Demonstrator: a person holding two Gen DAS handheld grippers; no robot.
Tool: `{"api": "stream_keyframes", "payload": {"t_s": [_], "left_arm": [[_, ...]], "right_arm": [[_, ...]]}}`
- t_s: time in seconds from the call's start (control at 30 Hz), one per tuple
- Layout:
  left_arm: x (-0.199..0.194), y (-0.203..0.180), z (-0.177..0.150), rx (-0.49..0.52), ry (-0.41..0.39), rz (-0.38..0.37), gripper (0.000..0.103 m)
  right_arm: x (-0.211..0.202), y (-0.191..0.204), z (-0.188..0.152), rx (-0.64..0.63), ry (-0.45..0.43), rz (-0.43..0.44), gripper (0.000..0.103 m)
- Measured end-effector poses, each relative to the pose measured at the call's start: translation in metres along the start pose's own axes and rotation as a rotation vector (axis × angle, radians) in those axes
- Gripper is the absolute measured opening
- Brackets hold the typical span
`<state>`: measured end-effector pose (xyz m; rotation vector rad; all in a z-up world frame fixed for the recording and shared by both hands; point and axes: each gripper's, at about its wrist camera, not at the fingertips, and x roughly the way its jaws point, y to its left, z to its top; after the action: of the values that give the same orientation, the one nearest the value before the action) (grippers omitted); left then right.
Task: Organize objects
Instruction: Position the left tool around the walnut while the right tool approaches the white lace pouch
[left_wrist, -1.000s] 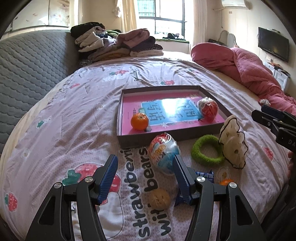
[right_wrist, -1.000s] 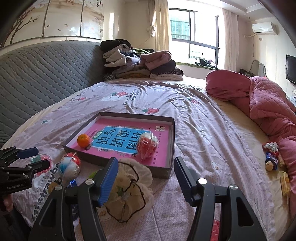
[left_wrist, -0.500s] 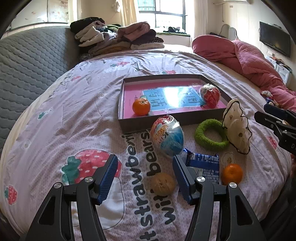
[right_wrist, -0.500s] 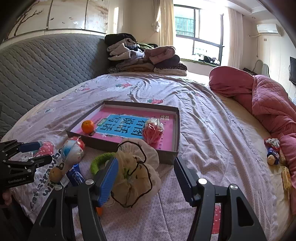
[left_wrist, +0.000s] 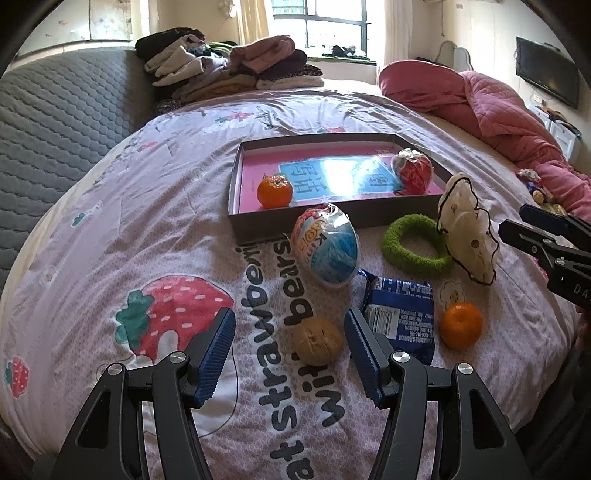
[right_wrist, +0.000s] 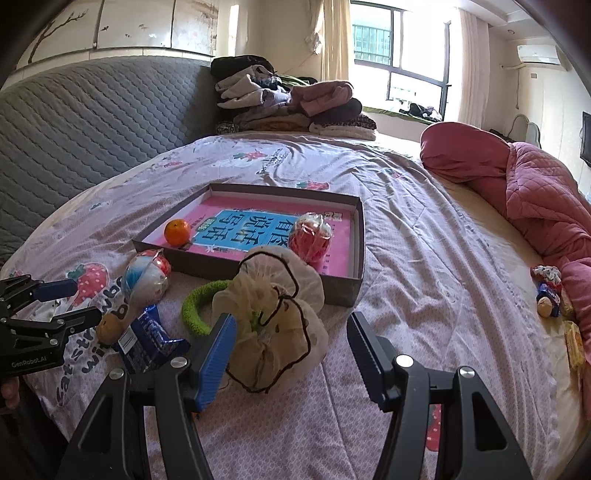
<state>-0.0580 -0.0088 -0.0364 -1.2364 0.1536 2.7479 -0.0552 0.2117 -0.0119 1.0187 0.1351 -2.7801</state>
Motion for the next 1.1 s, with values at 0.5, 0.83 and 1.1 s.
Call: {"api": "stream_keyframes", "payload": {"t_s": [0.5,0.83,1.1], "left_arm": [[0.005,-0.003,-0.011,0.010,0.040,-0.011,0.063],[0.013,-0.002,-0.015,-0.009,0.082,-0.005,0.063],[0.014,-0.001,-0.015,-0.009,0.069,0.007,0.063]], "right_arm": [[0.003,0.006,-0.011,-0.005,0.027,0.005,0.062],[0.007,0.005,-0.015,0.004,0.046,0.005,0.062],[0.012,0.006,-0.016,0.008,0.050,0.013,0.062]]}}
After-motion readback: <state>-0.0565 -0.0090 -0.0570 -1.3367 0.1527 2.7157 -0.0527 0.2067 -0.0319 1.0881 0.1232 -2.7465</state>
